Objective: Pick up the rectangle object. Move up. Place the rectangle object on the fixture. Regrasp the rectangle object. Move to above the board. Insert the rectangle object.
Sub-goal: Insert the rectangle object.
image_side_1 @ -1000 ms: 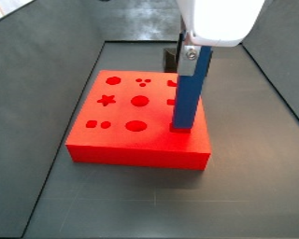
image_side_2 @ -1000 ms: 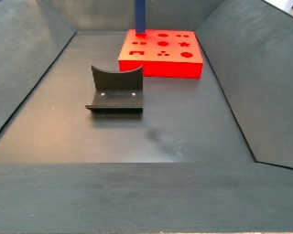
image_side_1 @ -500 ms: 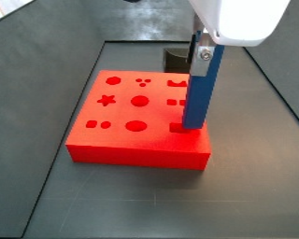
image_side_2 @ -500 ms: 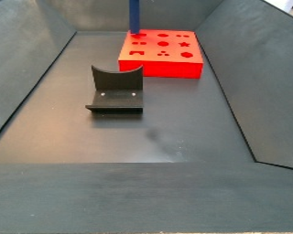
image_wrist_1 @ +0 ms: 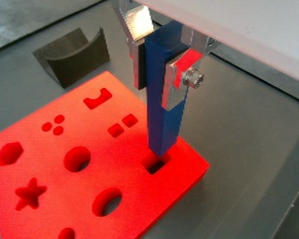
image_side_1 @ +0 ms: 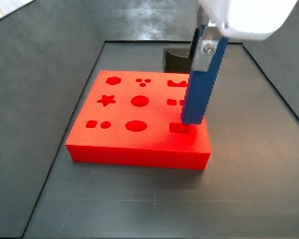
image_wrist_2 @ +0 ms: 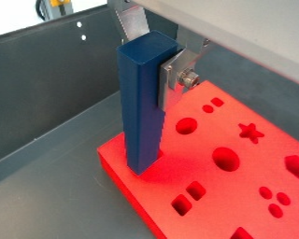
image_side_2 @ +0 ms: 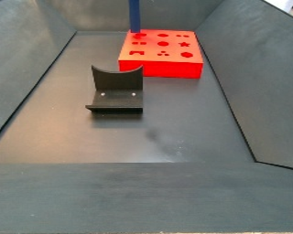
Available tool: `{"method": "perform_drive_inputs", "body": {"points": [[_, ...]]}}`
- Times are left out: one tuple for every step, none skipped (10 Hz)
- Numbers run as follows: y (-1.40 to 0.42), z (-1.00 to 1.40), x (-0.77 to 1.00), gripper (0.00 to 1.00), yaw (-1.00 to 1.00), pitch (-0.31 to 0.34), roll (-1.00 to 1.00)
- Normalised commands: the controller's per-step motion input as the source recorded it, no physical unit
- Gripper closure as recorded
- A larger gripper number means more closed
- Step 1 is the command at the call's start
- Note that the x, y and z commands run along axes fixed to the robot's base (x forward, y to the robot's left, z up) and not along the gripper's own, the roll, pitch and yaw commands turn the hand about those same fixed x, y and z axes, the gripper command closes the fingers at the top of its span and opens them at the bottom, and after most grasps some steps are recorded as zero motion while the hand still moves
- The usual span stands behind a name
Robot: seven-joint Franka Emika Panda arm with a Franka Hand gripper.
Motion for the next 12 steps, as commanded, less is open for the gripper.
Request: {"method": "perform_drive_inputs", "body": {"points": [[-0.02, 0.04, 0.09, 1.00, 0.00, 0.153, 0.08], [-0.04, 0.00, 0.04, 1.00, 0.00, 0.109, 0.07], [-0.06, -0.11, 0.00, 1.00, -0.13, 0.060, 0.07], [-0.12, -0.16, 0.00, 1.00, -0.18, 0.053, 0.08], [-0.07, -0.10, 0.00, 1.00, -0.13, 0.050, 0.06], [-0.03, -0.04, 0.00, 1.00, -0.07, 0.039, 0.04], [0.00, -0.02, 0.00, 1.00, -0.07, 0.049, 0.04], [0.00, -0.01, 0.00, 1.00, -0.06, 0.020, 0.01], [0.00, -0.04, 0.00, 1.00, -0.02, 0.013, 0.01], [0.00, -0.06, 0.00, 1.00, -0.01, 0.009, 0.01], [0.00, -0.08, 0.00, 1.00, 0.00, 0.009, 0.02], [0.00, -0.10, 0.00, 1.00, 0.00, 0.019, 0.04]]}}
